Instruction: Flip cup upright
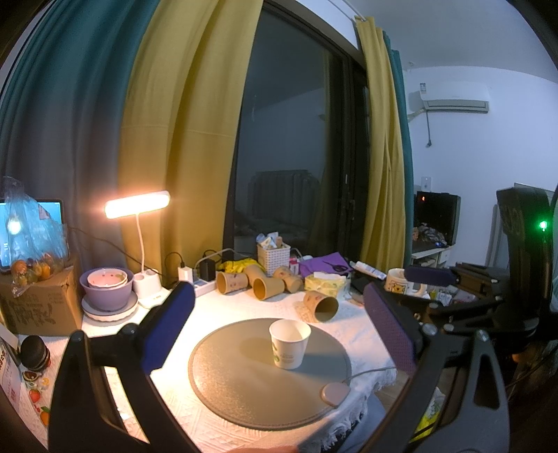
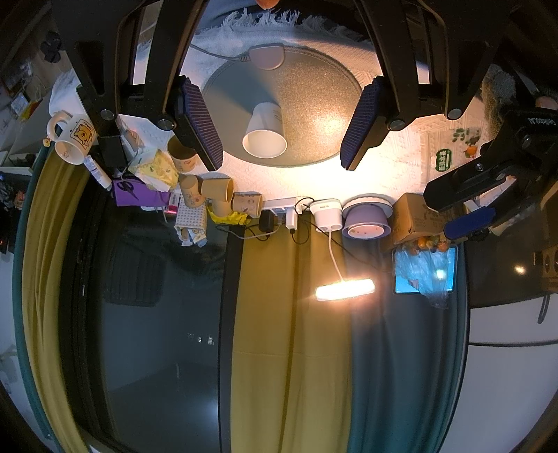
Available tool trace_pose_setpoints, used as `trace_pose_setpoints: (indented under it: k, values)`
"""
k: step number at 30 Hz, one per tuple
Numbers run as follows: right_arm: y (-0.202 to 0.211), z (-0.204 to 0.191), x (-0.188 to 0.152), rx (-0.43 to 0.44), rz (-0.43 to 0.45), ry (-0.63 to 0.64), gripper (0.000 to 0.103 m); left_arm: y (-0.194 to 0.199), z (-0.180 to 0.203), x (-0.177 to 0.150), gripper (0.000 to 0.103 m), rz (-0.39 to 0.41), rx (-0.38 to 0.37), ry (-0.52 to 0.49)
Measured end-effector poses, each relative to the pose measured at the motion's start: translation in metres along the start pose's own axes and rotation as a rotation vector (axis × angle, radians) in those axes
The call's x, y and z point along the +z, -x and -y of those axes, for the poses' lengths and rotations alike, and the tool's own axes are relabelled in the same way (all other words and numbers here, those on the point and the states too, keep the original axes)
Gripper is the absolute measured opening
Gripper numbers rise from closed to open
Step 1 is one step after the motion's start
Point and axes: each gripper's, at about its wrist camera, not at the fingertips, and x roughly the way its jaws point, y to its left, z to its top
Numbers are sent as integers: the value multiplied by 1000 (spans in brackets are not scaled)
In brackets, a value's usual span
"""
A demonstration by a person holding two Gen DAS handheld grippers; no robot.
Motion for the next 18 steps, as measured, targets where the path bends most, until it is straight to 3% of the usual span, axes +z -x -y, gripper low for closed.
trace_pose_setpoints:
  k: [18]
  values:
    - [-1,0,-3,2,-3,-3,73,-1,-6,-6,98,-9,-7,0]
